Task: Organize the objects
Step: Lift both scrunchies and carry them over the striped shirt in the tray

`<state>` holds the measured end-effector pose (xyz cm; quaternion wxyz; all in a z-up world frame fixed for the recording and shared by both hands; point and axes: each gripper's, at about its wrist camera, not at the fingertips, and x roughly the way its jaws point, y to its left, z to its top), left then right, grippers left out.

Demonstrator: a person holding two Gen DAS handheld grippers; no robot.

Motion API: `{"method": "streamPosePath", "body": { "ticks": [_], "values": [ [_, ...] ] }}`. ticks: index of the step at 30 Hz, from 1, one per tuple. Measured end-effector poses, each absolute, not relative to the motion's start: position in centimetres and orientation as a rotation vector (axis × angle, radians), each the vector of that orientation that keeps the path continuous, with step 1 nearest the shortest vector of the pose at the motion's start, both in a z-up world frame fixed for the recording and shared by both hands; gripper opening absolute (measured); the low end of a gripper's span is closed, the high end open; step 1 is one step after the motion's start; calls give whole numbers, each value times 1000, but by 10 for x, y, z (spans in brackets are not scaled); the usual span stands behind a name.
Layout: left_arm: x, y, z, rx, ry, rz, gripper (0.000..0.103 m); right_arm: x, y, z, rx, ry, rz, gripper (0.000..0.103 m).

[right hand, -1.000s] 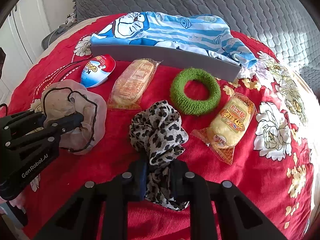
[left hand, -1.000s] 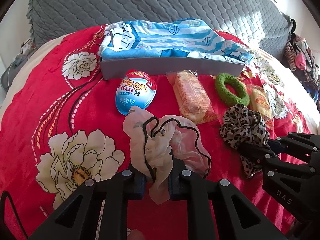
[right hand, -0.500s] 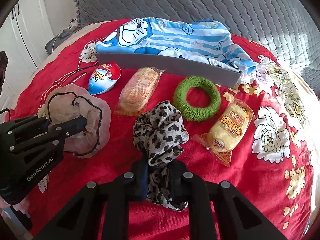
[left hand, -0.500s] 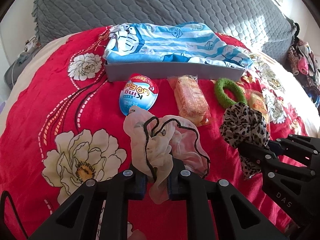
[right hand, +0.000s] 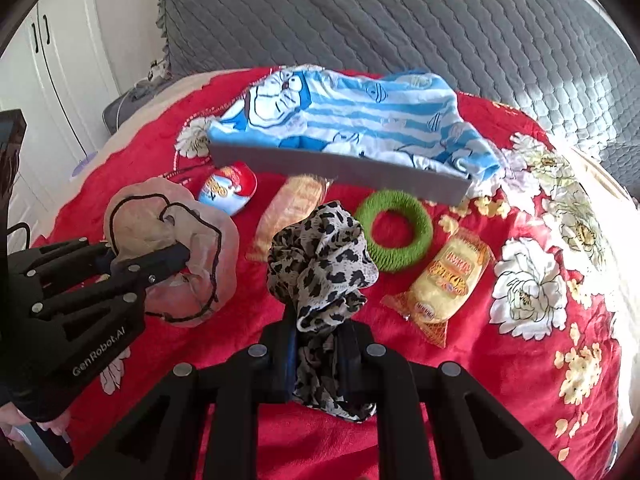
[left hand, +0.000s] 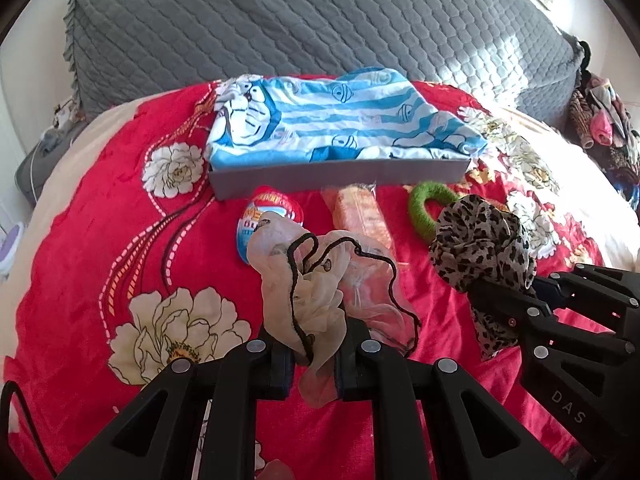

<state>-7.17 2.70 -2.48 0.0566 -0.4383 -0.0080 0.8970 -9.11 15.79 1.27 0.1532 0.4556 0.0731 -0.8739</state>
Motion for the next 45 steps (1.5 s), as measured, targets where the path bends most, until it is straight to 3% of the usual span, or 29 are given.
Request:
{"method": "streamPosePath", "body": {
  "ticks": [45],
  "values": [
    [-84,44,39,-1135,8,2865,15,-95,167,82,1013,187,-2649,16]
  ]
}}
